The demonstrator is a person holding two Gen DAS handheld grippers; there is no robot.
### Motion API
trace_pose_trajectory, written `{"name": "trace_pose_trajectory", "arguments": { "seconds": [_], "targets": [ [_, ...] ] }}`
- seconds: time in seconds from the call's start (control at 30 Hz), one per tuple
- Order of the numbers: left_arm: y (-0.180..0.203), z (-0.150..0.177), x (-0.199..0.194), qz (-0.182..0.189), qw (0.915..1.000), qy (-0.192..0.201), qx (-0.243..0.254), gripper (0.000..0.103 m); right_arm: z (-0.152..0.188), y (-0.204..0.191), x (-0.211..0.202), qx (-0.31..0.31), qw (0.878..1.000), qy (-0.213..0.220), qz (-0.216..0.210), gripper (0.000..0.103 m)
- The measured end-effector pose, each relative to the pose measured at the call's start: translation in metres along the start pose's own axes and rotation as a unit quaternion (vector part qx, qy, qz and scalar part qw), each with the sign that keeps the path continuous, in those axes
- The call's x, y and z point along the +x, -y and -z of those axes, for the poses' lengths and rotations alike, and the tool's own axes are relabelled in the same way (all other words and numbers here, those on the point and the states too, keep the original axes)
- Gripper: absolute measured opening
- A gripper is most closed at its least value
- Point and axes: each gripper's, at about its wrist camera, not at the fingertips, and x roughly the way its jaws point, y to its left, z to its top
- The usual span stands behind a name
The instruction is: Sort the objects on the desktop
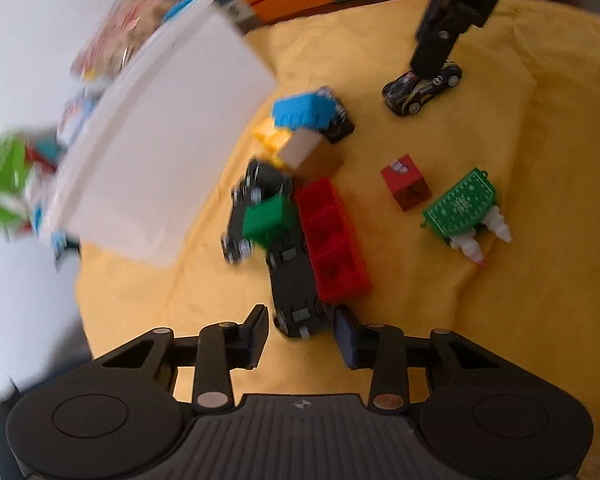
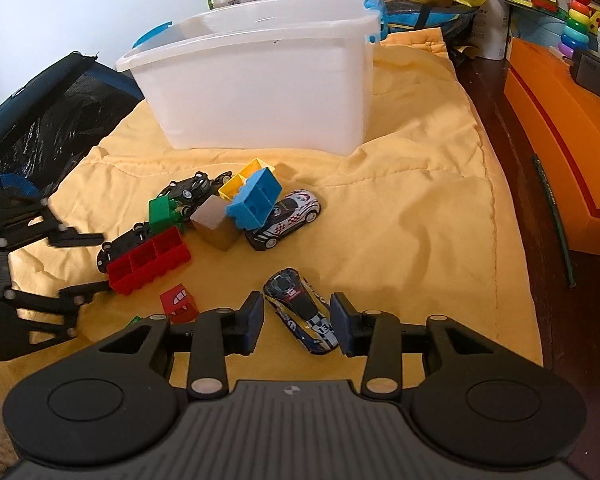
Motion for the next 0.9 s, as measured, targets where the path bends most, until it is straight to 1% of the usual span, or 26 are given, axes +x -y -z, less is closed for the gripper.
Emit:
{"name": "trace_pose_trajectory", "arguments": {
  "seconds": [0.03, 0.07, 0.13, 0.2, 0.23, 0.27, 0.3, 0.33, 0.37, 0.4, 0.43, 0.47, 0.5, 0.53, 0.57, 0.6, 0.63, 0.67, 0.7, 0.73, 0.77, 0.8, 0.83, 0.87, 0.9],
  "targets": [
    [0.000, -0.003, 0.002, -0.001, 1.0000, 0.003, 0.006, 0.036, 0.000, -0.001, 0.000, -0.001, 1.000, 0.000, 0.000, 0.042],
    [-0.003, -0.006, 0.005, 0.001, 1.0000, 0.003, 0.006, 0.033, 0.000, -0.002, 0.000, -0.002, 1.000, -0.001, 0.000, 0.042],
    [-0.005, -0.011, 0.009, 0.007, 1.0000, 0.003, 0.005, 0.033, 0.001, -0.003, 0.000, -0.001, 1.000, -0.002, 0.000, 0.042],
    [-0.009, -0.014, 0.012, 0.016, 0.9998, 0.003, -0.013, 0.032, 0.003, -0.003, 0.000, 0.003, 1.000, -0.003, 0.001, 0.042],
    [-0.014, -0.014, 0.012, 0.025, 0.9992, 0.005, -0.029, 0.032, 0.003, -0.003, -0.001, 0.005, 1.000, -0.003, 0.002, 0.042],
    [-0.019, -0.013, 0.014, 0.042, 0.9975, 0.004, -0.057, 0.032, 0.003, -0.003, -0.001, 0.007, 1.000, -0.003, 0.003, 0.042],
    [-0.029, -0.012, 0.014, 0.067, 0.9924, 0.003, -0.103, 0.032, 0.004, -0.003, -0.001, 0.008, 1.000, -0.003, 0.004, 0.042],
    [-0.041, -0.008, 0.015, 0.099, 0.9825, 0.003, -0.158, 0.032, 0.004, -0.003, -0.001, 0.010, 1.000, -0.003, 0.005, 0.042],
    [-0.052, -0.002, 0.015, 0.133, 0.9672, 0.002, -0.216, 0.032, 0.005, -0.003, -0.001, 0.011, 1.000, -0.003, 0.005, 0.042],
    [-0.065, 0.007, 0.015, 0.174, 0.9438, 0.005, -0.281, 0.032, 0.005, -0.003, -0.001, 0.012, 1.000, -0.004, 0.005, 0.042],
    [-0.075, 0.016, 0.015, 0.205, 0.9207, 0.004, -0.332, 0.032, 0.005, -0.004, 0.000, 0.012, 1.000, -0.005, 0.005, 0.042],
    [-0.082, 0.024, 0.017, 0.229, 0.9006, 0.002, -0.370, 0.032, 0.005, -0.004, 0.000, 0.013, 1.000, -0.006, 0.003, 0.042],
    [-0.089, 0.035, 0.020, 0.257, 0.8729, 0.000, -0.415, 0.032, 0.005, -0.004, 0.001, 0.014, 1.000, -0.008, 0.001, 0.042],
    [-0.094, 0.046, 0.024, 0.282, 0.8429, -0.002, -0.458, 0.032, 0.005, -0.004, 0.002, 0.014, 1.000, -0.010, -0.001, 0.042],
    [-0.098, 0.060, 0.030, 0.306, 0.8057, -0.006, -0.507, 0.032, 0.005, -0.005, 0.003, 0.013, 1.000, -0.012, -0.003, 0.042],
    [-0.096, 0.072, 0.032, 0.316, 0.7772, -0.010, -0.544, 0.032, 0.005, -0.006, 0.004, 0.012, 1.000, -0.013, -0.006, 0.042],
    [-0.097, 0.082, 0.037, 0.314, 0.7583, -0.018, -0.571, 0.032, 0.004, -0.007, 0.005, 0.010, 1.000, -0.013, -0.008, 0.042],
    [-0.098, 0.087, 0.038, 0.301, 0.7571, -0.026, -0.579, 0.034, 0.004, -0.008, 0.006, 0.007, 1.000, -0.014, -0.009, 0.042],
    [-0.099, 0.089, 0.035, 0.285, 0.7660, -0.027, -0.575, 0.040, 0.003, -0.009, 0.006, 0.005, 1.000, -0.014, -0.011, 0.042],
    [-0.098, 0.088, 0.030, 0.270, 0.7759, -0.026, -0.570, 0.042, 0.002, -0.010, 0.007, 0.003, 1.000, -0.014, -0.012, 0.042],
    [-0.098, 0.086, 0.025, 0.250, 0.7878, -0.028, -0.562, 0.047, 0.002, -0.010, 0.008, 0.001, 1.000, -0.014, -0.013, 0.042],
    [-0.098, 0.083, 0.018, 0.223, 0.8055, -0.030, -0.548, 0.052, 0.001, -0.011, 0.008, 0.000, 1.000, -0.015, -0.014, 0.042],
    [-0.099, 0.081, 0.014, 0.199, 0.8203, -0.029, -0.536, 0.054, 0.001, -0.011, 0.009, -0.001, 1.000, -0.015, -0.015, 0.042],
    [-0.102, 0.080, 0.011, 0.176, 0.8315, -0.025, -0.526, 0.055, 0.000, -0.011, 0.010, -0.002, 1.000, -0.015, -0.015, 0.042],
    [-0.106, 0.081, 0.009, 0.153, 0.8400, -0.021, -0.520, 0.055, 0.000, -0.011, 0.010, -0.003, 1.000, -0.015, -0.016, 0.042]
  ]
}}
